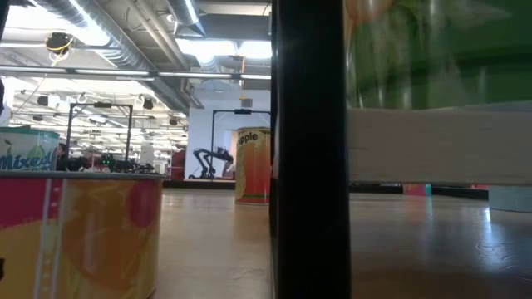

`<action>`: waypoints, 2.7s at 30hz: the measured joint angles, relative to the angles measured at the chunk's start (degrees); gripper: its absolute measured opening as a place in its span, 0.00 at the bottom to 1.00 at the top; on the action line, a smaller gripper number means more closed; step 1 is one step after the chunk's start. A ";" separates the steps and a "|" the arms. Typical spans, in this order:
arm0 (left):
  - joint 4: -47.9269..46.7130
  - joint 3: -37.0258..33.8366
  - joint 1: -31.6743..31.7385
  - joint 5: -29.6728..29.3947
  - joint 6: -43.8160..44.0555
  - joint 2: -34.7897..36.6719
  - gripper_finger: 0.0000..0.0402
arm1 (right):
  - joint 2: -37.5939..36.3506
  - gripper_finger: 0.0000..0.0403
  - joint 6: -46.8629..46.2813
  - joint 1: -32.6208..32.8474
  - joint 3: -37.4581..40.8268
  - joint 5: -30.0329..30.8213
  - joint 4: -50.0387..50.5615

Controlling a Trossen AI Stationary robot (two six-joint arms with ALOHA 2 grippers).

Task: Pick and place cans onto a shelf
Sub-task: Adjust the canned pear on the shelf, then put the canned pineapple on the shelf

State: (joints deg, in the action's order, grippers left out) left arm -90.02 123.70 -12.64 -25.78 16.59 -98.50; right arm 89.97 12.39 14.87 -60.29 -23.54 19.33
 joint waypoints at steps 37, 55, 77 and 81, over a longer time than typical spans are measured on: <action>0.02 -3.07 -0.50 4.26 0.34 -0.52 0.12 | -3.93 0.09 -3.11 -8.36 -19.76 24.09 25.20; 18.92 -30.06 -0.20 2.75 -24.86 -0.57 0.09 | -3.50 0.09 -6.03 -14.74 -19.87 24.10 26.97; 37.89 -44.26 6.80 13.24 -48.36 -0.61 0.07 | -3.91 0.09 0.13 -16.35 -46.86 23.92 47.14; 41.01 -44.26 6.76 13.34 -52.84 -0.61 0.07 | -3.93 0.09 0.07 -17.27 -48.87 23.92 48.20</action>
State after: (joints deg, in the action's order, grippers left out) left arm -49.01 79.44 -5.88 -12.44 -36.25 -99.11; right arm 86.04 12.46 -2.40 -109.16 0.39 67.53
